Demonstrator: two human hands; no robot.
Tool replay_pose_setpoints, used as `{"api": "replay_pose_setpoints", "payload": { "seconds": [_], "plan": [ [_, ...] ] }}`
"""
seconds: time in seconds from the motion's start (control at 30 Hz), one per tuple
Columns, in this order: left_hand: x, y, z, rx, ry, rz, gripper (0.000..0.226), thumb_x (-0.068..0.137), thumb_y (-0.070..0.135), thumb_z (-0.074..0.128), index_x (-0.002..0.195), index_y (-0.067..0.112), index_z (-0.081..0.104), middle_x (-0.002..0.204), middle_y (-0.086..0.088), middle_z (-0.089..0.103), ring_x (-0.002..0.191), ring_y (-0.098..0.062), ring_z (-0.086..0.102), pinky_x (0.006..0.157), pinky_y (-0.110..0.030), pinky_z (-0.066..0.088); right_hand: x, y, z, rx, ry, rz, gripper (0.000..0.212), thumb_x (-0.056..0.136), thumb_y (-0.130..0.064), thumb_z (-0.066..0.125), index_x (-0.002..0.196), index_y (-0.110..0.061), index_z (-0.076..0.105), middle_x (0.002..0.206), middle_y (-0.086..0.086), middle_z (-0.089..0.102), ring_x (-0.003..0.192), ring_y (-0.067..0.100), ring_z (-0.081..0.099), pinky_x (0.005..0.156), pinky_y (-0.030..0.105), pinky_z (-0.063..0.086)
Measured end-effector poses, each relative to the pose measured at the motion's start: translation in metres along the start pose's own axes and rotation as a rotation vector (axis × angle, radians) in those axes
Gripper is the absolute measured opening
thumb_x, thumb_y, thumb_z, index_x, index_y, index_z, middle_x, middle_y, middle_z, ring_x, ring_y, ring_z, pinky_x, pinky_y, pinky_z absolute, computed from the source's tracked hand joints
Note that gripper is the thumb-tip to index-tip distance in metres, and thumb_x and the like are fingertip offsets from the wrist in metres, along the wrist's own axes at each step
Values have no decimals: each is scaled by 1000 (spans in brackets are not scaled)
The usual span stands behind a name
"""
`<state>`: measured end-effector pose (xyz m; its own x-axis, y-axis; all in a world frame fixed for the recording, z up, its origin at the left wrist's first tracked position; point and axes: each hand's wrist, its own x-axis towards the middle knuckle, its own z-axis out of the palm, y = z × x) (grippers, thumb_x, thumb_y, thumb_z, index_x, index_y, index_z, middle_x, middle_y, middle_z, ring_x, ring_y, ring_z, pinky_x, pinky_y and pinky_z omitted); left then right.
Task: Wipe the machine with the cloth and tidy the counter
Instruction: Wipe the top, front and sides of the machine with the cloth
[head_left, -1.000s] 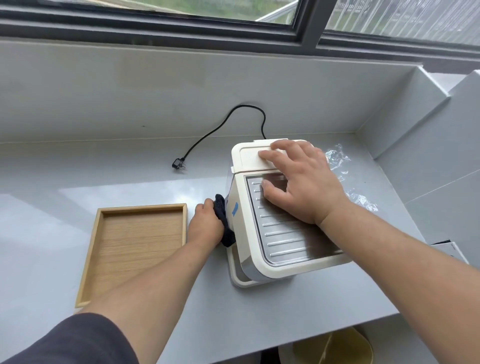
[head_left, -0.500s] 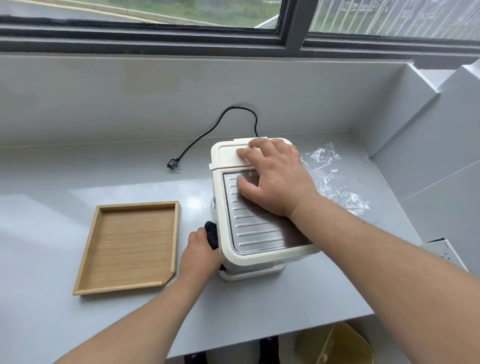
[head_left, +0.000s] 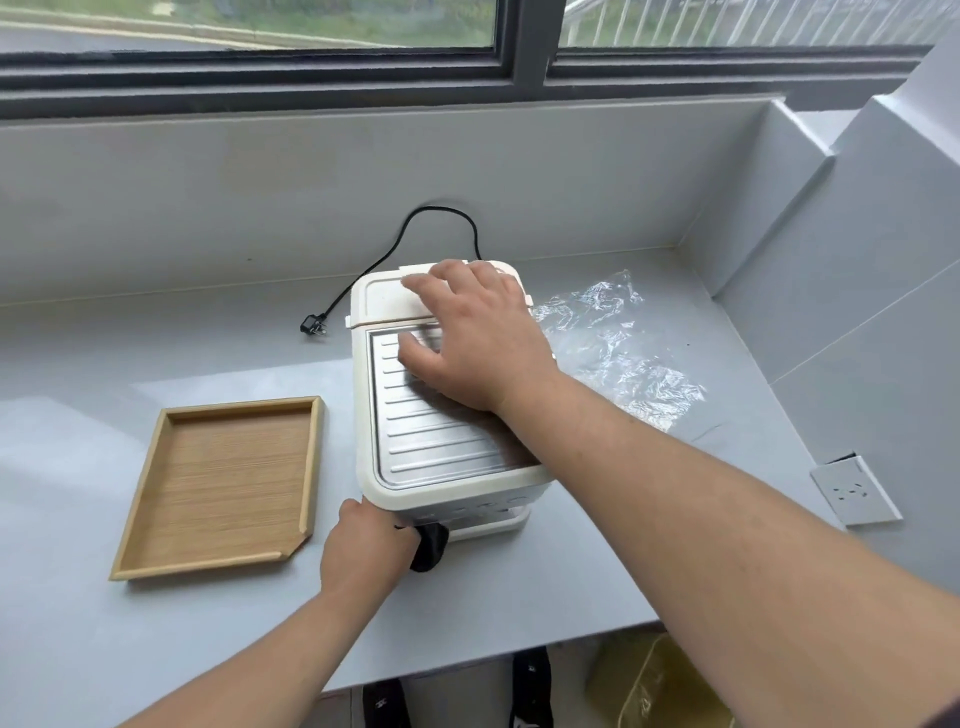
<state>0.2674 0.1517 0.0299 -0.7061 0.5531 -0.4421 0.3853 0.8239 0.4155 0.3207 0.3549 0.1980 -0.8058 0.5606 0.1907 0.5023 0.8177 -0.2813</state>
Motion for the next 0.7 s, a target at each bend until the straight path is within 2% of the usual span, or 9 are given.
{"api": "replay_pose_setpoints", "payload": {
  "seconds": [0.13,0.27,0.37,0.43,0.5,0.6,0.7],
  "plan": [
    [-2,3,4,-10,-2,-46,21,69,16,58,89,11,57,88,-11,60,65,-25,58,48,-28,38,-2,3,-3,76,54,-2,59,91,-52,57,145,-28,55,139,-2,57,131,26,46,115,48,30],
    [-10,3,6,-33,0,-56,17,68,11,61,81,13,51,75,-7,63,57,-22,56,47,-26,40,-4,5,-7,274,149,23,44,93,-38,64,134,-22,66,126,-1,64,121,26,51,110,44,35],
    [-16,4,10,-15,-18,-61,19,69,15,59,86,12,52,84,-8,62,64,-23,60,50,-28,40,-10,19,-11,391,199,71,34,92,-29,65,124,-18,71,119,3,67,115,28,53,104,44,40],
    [-20,5,13,-16,-31,-46,18,68,17,58,86,14,55,83,-6,63,65,-22,61,50,-27,38,-23,42,-11,420,218,97,31,91,-23,63,119,-16,72,115,3,67,111,28,55,100,42,43],
    [-25,7,17,-31,-36,-27,20,67,17,58,87,20,57,80,0,64,64,-18,60,49,-25,37,-46,70,-7,482,246,176,28,90,-19,59,114,-17,72,111,-1,66,108,22,57,96,37,45],
    [-30,10,23,-56,-33,-22,30,69,18,59,98,24,62,83,7,65,67,-12,60,51,-25,38,-99,102,10,635,277,435,26,92,-22,51,110,-32,67,108,-16,63,97,1,59,83,25,46],
    [-34,15,26,-104,-37,-39,30,70,17,61,98,31,62,91,7,67,73,-10,59,56,-27,42,-157,115,44,598,159,586,22,94,-26,51,105,-42,61,107,-17,61,89,-3,58,73,25,44]
  ]
}}
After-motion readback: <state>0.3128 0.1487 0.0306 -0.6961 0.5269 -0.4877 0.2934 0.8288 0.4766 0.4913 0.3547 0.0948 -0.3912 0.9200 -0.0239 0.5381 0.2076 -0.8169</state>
